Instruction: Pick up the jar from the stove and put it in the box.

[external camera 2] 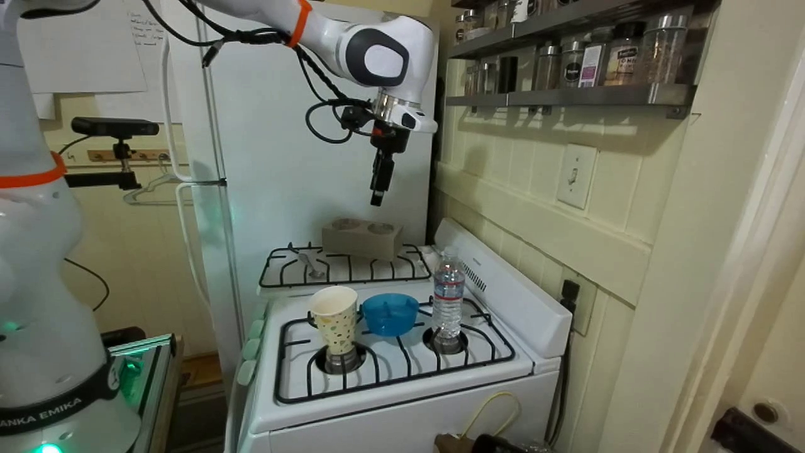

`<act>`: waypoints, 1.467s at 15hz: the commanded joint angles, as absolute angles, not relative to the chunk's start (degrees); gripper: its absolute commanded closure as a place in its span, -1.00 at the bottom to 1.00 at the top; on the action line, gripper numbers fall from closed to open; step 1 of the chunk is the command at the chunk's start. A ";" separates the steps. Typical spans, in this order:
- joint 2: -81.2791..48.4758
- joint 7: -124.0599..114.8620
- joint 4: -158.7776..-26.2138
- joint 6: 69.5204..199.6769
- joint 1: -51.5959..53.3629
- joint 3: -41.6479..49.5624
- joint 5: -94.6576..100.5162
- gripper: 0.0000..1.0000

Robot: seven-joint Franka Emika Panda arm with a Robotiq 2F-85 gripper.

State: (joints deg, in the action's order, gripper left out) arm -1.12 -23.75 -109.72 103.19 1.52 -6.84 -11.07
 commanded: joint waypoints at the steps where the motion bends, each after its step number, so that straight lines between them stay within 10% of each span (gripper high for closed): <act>1: -1.58 -23.66 -109.47 103.10 2.55 -5.56 -11.04 -1.00; 22: -16.56 -27.65 -100.60 130.97 7.23 -3.58 -2.11 -1.00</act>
State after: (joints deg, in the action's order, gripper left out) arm -16.57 -27.90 -100.75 131.18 6.32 -4.59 -1.71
